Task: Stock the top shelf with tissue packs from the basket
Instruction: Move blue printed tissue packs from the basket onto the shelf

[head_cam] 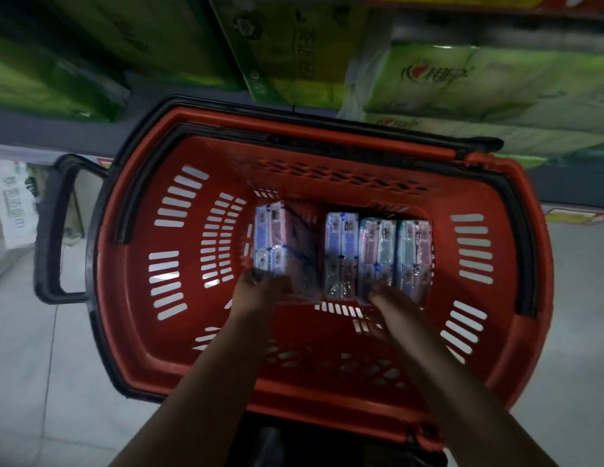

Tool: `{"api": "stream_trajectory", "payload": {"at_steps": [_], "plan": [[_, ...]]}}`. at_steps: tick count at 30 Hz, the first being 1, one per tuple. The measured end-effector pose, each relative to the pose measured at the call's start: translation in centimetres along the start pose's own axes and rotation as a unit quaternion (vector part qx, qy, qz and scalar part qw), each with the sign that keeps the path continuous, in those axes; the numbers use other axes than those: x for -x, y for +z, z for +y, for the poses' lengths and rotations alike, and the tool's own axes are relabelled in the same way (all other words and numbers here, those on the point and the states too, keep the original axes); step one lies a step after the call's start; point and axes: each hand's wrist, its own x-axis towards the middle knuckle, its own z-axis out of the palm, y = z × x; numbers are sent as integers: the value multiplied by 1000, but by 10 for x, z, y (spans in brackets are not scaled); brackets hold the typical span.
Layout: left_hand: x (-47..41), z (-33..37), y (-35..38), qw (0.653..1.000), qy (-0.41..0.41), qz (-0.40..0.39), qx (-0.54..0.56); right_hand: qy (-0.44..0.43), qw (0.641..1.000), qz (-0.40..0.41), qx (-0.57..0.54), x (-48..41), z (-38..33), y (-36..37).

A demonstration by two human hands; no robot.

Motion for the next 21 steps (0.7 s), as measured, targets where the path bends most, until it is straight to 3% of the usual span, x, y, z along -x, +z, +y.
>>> {"api": "stream_trajectory", "payload": {"at_steps": [7,10,16,17,20,21], "plan": [[43,13,-35,996,85,-29,-3,12,998,4,-67,-1,7,17],[36,18,-44,995,70,-67,10,-11,997,-25,-71,1,10,19],[45,10,-52,964,29,-256,59,-93,981,-97,-143,20,10,4],[47,3,-52,959,24,-275,55,-117,985,-82,-99,27,13,0],[48,-6,-46,948,20,-315,46,-87,985,-70,-130,35,18,-10],[50,-5,-41,946,18,-318,53,-93,989,-64,-93,42,21,-15]]}}
